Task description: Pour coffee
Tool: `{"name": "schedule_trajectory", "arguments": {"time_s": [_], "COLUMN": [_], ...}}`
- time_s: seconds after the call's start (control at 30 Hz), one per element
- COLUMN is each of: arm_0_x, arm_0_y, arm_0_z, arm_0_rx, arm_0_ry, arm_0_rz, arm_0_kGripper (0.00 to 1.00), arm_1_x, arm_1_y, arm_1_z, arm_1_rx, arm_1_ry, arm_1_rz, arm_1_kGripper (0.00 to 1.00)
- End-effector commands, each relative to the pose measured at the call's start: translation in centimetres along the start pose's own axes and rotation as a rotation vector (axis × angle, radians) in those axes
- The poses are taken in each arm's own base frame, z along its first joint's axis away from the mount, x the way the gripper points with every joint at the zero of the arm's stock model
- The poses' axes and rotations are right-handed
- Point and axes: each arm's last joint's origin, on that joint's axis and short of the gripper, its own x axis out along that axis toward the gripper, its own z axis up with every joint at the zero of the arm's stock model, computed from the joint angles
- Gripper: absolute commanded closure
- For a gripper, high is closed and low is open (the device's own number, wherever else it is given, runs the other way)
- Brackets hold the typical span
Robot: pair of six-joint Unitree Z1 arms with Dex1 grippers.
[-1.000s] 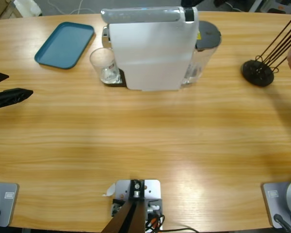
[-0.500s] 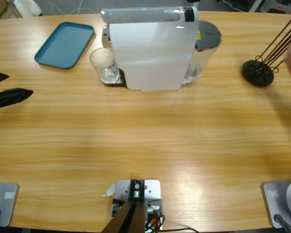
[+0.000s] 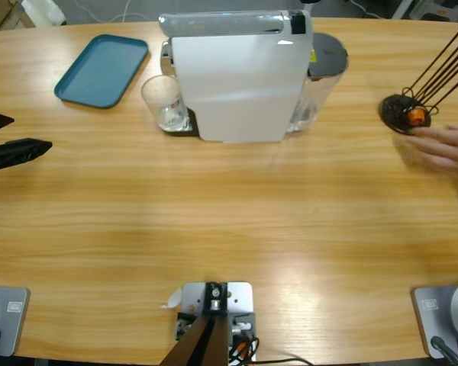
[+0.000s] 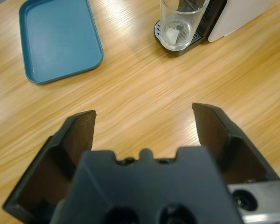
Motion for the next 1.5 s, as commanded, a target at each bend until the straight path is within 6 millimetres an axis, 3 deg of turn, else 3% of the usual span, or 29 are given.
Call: {"name": "schedule_trajectory", "arguments": {"time_s": [0.03, 0.53, 1.5], "arm_0_x": [0.9, 1.0, 1.1], "arm_0_y": [-0.1, -0.1, -0.1], "arm_0_z": [-0.8, -0.8, -0.8], "arm_0_rx": [-0.002, -0.002, -0.001], "arm_0_ry": [0.05, 0.052, 0.054], "arm_0_rz": [-0.004, -0.004, -0.004], "arm_0_kGripper": [0.105, 0.105, 0.105], "arm_1_x": [2.8, 3.1, 4.2], "arm_1_y": [0.1, 2.0, 2.7], "arm_1_z": [-0.8, -0.6, -2.2], "arm_1_rx": [-0.014, -0.045, -0.034], "arm_1_ry": [0.085, 0.094, 0.154], "arm_1_rz": [-0.005, 0.053, 0.089], "arm_1_kGripper": [1.0, 1.0, 1.0]}}
